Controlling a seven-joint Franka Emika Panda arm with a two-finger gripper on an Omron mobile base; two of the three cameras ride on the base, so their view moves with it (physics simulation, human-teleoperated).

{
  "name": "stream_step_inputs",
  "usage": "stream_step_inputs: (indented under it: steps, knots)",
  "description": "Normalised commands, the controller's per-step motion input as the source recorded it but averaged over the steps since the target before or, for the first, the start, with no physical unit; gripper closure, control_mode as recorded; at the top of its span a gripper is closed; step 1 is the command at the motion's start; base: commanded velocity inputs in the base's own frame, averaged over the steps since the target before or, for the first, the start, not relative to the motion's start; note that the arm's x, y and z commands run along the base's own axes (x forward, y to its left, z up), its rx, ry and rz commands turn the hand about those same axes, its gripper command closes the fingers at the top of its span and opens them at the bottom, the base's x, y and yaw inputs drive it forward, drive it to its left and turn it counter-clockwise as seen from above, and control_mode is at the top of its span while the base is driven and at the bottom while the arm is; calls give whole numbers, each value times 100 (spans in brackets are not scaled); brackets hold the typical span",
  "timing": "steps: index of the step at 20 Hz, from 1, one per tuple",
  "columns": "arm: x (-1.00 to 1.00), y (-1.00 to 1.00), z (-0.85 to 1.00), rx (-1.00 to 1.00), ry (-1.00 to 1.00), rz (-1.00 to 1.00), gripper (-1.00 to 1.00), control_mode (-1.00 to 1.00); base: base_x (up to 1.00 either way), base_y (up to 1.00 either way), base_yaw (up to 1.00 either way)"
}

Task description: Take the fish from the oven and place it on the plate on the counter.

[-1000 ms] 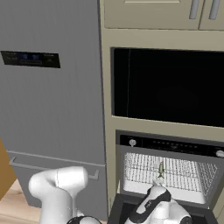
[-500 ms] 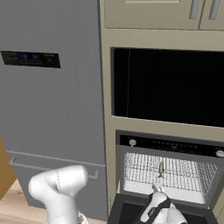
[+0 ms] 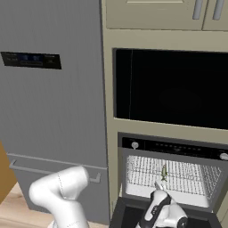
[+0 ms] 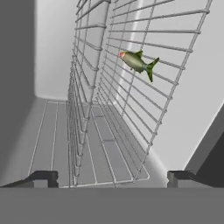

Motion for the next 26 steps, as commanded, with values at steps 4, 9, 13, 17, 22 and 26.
stream_step_inputs:
  steps: [4,9,13,17,22,26]
  knots:
    - [26,-22,-33,0,-15,10,-100,-100,0,0,0]
    - [31,-15,-49,0,-15,8,-100,-100,0,0,0]
    - [18,-15,-56,0,-10,5,-100,-100,0,0,0]
    - [8,-12,-63,0,-9,1,-100,-100,0,0,0]
    - [9,-5,-69,0,-26,0,-100,-100,0,0,0]
    - [15,-11,-73,0,-36,0,-100,-100,0,0,0]
